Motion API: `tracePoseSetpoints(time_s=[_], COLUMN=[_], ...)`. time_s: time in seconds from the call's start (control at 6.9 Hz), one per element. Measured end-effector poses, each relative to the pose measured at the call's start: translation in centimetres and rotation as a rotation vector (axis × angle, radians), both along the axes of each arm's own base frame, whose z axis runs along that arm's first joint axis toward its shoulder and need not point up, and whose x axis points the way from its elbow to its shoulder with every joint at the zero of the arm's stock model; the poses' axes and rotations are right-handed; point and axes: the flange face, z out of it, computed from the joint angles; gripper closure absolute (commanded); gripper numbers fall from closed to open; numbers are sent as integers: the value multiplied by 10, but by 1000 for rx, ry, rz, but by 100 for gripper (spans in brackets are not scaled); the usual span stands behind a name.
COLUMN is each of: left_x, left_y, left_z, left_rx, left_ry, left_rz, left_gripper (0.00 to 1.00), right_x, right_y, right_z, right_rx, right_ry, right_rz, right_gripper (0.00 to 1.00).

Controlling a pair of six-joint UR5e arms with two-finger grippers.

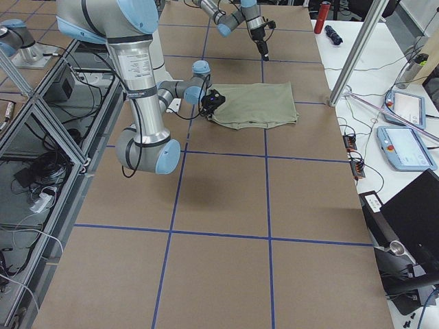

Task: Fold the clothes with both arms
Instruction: 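Grasp the other near corner with the left gripper while the right gripper holds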

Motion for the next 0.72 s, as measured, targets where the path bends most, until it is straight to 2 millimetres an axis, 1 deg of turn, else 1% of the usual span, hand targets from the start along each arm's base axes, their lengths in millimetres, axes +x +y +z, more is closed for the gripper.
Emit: tracePoseSetpoints(time_s=[0.14, 0.29, 0.43, 0.58, 0.72], left_x=[-2, -1, 9, 28, 54], left_y=[5, 22, 52, 91, 140], left_z=[-2, -6, -10, -11, -12], left_rx=[-9, -42, -99, -173, -253], left_ry=[13, 49, 97, 146, 194], left_rz=[-2, 2, 3, -17, -39], left_gripper=[42, 42, 42, 42, 42], right_x=[6, 12, 17, 21, 24], right_y=[1, 2, 4, 6, 9], right_z=[-5, -10, -13, -13, -12], right_rx=[3, 4, 3, 1, -8], right_ry=[-11, -22, -30, -34, -36], right_rz=[2, 5, 8, 4, -6], right_gripper=[100, 100, 100, 100, 100])
